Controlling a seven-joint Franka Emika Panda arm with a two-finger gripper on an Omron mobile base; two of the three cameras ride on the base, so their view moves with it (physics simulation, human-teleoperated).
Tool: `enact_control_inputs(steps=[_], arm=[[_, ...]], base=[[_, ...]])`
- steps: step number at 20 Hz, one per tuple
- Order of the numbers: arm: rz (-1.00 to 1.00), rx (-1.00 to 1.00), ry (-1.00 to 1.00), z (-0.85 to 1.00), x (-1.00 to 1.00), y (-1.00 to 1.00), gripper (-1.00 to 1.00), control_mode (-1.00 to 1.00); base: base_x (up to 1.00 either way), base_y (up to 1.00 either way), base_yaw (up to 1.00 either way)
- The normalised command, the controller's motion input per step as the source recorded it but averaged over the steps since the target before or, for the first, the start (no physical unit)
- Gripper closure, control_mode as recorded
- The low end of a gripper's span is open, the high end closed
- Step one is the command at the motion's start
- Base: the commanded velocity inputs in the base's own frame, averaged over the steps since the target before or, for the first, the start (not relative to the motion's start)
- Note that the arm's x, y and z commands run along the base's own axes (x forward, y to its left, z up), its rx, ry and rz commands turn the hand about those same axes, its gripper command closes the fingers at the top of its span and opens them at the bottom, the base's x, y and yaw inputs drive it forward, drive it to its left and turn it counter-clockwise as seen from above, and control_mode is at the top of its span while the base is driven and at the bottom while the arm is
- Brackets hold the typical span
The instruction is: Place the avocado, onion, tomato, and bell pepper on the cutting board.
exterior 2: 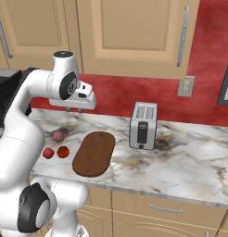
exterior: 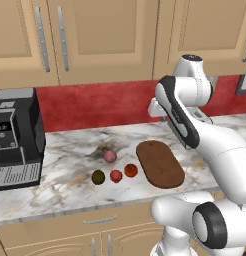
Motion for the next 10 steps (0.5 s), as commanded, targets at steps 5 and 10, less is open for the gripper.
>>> enact_control_inputs(steps=[5,10], arm=[[0.0,0.0,-0.01,-0.03,-0.08,0.16,-1.0,-1.0],[0.02,0.0,-0.08,0.0,-0.18,0.37,-1.0,-1.0]], base=[[0.0,0.0,0.0],[0.0,0.0,0.0]])
